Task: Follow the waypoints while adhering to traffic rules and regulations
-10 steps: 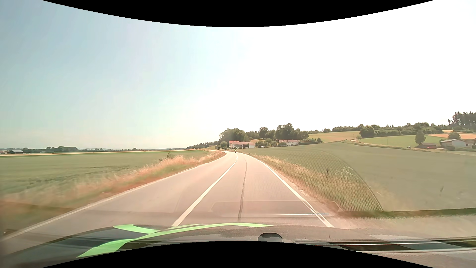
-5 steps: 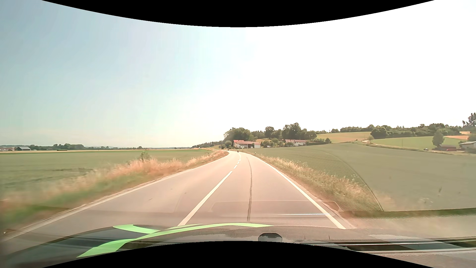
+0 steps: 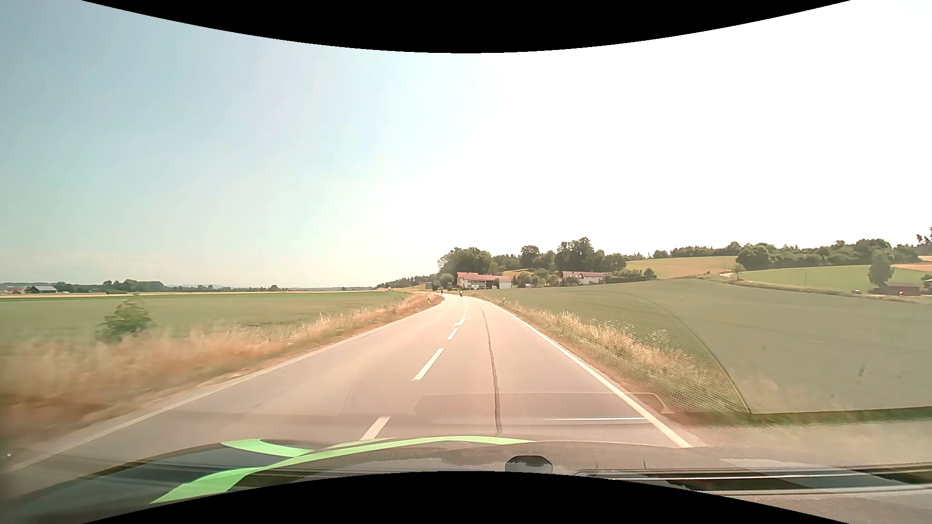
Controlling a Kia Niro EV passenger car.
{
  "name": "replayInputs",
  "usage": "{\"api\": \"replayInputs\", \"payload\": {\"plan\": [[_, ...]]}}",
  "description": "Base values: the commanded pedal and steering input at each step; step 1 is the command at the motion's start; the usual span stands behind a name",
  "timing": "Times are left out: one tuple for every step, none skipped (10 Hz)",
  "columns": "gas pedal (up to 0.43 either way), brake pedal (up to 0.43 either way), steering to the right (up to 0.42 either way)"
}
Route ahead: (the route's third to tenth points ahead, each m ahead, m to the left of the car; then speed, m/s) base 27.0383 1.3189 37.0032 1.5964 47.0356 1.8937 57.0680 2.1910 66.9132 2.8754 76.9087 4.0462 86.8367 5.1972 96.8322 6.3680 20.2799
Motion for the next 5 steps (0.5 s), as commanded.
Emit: {"api": "replayInputs", "payload": {"plan": [[0.539,0.000,-0.007],[0.551,0.000,-0.008],[0.571,0.000,-0.010],[0.571,0.000,-0.010],[0.579,0.000,-0.010]]}}
